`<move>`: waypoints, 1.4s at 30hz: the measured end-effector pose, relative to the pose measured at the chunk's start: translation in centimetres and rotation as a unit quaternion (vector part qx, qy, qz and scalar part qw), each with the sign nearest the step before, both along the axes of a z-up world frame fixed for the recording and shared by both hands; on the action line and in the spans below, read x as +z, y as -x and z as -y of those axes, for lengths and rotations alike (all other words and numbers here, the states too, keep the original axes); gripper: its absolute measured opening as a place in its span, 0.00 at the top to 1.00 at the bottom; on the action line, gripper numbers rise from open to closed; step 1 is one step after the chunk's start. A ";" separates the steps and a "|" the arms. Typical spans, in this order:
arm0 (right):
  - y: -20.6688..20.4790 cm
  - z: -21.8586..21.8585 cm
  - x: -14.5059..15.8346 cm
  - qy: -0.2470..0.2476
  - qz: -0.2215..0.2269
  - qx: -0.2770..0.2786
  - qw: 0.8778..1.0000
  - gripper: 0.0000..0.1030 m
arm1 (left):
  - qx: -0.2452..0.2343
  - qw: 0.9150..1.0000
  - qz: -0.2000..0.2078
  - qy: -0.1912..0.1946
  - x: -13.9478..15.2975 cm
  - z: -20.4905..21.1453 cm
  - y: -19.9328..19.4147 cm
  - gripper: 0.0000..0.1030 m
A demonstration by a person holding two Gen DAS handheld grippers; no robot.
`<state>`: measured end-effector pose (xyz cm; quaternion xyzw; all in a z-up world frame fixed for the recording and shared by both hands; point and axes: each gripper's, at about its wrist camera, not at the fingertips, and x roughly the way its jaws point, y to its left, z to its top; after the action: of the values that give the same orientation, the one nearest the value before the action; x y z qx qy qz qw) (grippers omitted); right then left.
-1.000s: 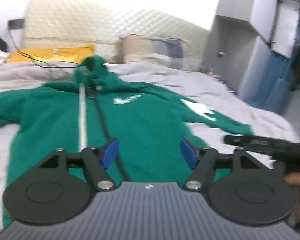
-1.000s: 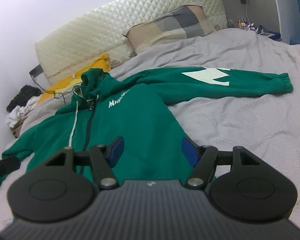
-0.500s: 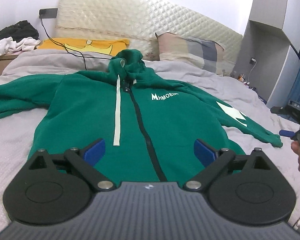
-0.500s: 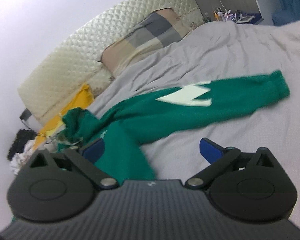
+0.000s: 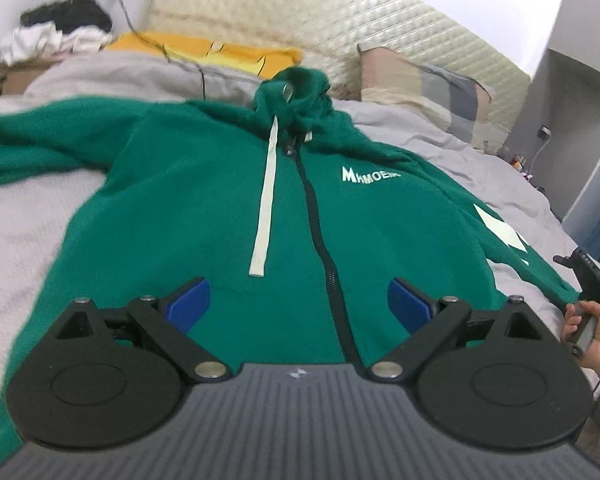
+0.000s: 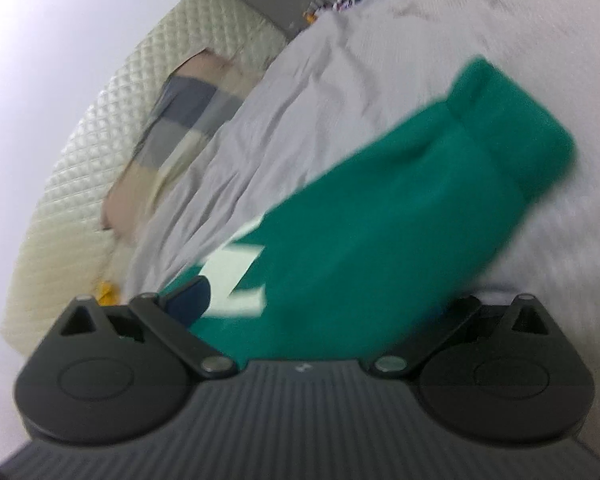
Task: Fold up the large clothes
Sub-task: 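Grasp the sleeve cuff with the right tool and fold it across the body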
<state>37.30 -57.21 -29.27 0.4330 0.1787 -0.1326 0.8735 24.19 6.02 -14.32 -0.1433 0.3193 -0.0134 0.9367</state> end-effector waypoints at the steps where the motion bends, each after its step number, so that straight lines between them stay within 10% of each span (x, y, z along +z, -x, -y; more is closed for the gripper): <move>1: -0.9 0.8 0.0 0.006 -0.005 -0.014 1.000 0.05 | 0.000 1.000 -0.005 0.004 -0.3 0.0 -0.5 0.05; 10: -4.7 8.1 0.9 0.040 -0.059 -0.084 0.994 0.86 | 0.008 0.999 -0.036 0.026 -2.6 -0.6 -3.9 0.05; 21: -7.5 10.7 12.0 0.211 -0.036 -0.110 0.971 0.91 | 0.033 0.999 -0.030 -0.003 -1.8 -2.1 -5.8 0.05; 28: -7.7 2.5 20.4 0.285 0.032 -0.052 0.957 0.90 | 0.002 0.998 -0.015 -0.064 -0.4 -2.6 -6.6 0.05; 35: -5.6 -13.4 29.0 0.409 0.124 0.044 0.903 0.90 | 0.021 0.996 0.008 -0.087 0.3 -5.5 -6.0 0.05; 42: -0.8 -30.8 30.0 0.493 0.191 0.155 0.834 0.90 | 0.041 0.997 0.035 -0.048 1.3 -8.8 -4.8 0.05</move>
<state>38.11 -26.44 0.74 -0.0719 -0.0158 0.0196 0.9971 28.99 14.85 -13.05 -0.1106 0.2800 0.0352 0.9530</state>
